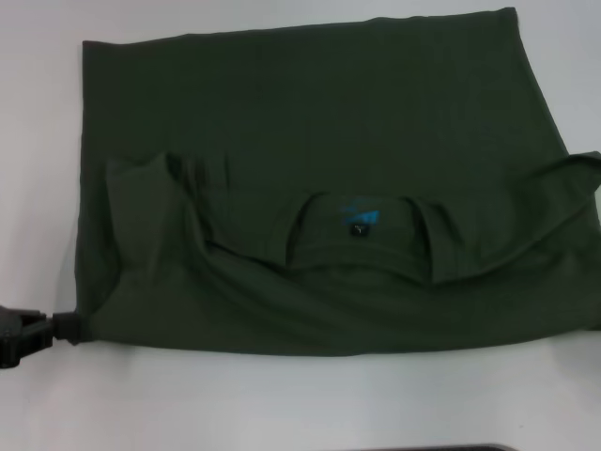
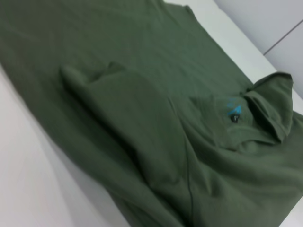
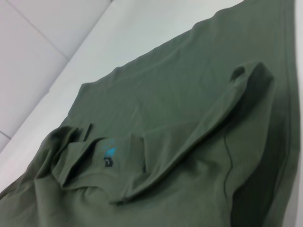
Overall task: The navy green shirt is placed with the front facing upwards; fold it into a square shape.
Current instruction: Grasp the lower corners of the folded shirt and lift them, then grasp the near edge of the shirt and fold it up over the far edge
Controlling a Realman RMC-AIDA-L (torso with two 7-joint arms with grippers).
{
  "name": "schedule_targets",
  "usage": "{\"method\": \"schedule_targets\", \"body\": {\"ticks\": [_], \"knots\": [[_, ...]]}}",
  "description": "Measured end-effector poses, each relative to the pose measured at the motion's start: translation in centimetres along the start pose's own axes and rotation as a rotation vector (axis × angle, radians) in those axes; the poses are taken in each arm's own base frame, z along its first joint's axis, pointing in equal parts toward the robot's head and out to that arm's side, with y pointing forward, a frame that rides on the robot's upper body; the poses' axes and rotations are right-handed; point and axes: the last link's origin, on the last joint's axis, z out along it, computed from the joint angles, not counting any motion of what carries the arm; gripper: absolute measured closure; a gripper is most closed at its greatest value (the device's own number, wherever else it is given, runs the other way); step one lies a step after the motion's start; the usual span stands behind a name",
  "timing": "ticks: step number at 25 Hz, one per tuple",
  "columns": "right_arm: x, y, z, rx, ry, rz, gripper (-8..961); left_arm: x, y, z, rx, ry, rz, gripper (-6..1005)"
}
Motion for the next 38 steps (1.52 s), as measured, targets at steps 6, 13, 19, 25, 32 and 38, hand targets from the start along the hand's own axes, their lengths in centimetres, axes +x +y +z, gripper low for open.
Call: {"method": "schedule_targets", "body": {"ticks": [6,13,19,25,32,38], "knots": [[0.7,0.0,-0.6,0.015,-0.011,0.013,909,-0.9,0.2,-0.1,-0.014,-0.045,-0.024,999],[1.1,0.0,-0.7,0.021,-0.006,0.025,909,-1.3,0.6,-0.2,-0.04,-0.069,-0.032,999],[1.1,-0.1,-0.9,0.028,-0.016,0.024,910,-1.4,0.7,-0.1,-0.047,-0.087,-0.032,999],[0.8,-0.2,-1.0,0.035,-0.028,0.022,910,-1.5,0.6,-0.1,-0.044,-0.102,-0.042,999],[0.1,-0.3,-0.6,0.027,-0.031,0.007,910,-0.9,0.4,-0.2,-0.03,-0.078,-0.04,997],[-0.2,-0.2,0.0,0.013,-0.024,-0.004,910,0.0,0.3,0.0,-0.037,-0.034,-0.046,995]]}}
